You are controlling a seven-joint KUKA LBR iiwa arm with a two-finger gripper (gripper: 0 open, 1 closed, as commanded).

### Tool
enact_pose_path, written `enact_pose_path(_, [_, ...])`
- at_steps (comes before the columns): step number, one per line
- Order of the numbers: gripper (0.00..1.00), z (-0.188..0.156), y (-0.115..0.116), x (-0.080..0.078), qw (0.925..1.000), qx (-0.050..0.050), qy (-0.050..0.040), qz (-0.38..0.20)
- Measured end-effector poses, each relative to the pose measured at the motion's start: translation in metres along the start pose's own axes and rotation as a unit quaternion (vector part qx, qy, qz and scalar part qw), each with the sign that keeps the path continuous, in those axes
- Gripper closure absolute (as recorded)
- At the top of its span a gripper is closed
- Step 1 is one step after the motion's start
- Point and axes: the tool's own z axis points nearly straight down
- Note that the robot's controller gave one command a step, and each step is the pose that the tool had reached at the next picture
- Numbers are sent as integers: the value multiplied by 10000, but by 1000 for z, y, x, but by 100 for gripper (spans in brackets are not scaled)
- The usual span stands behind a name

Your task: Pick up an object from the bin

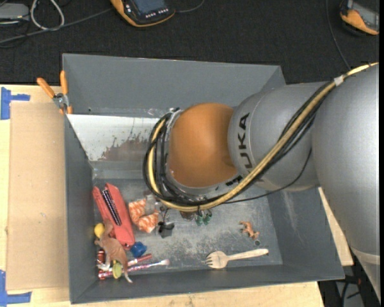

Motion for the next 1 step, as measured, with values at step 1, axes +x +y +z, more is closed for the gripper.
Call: enact_pose_path(1, [100,-75,-8,25,10000,-4,9,45])
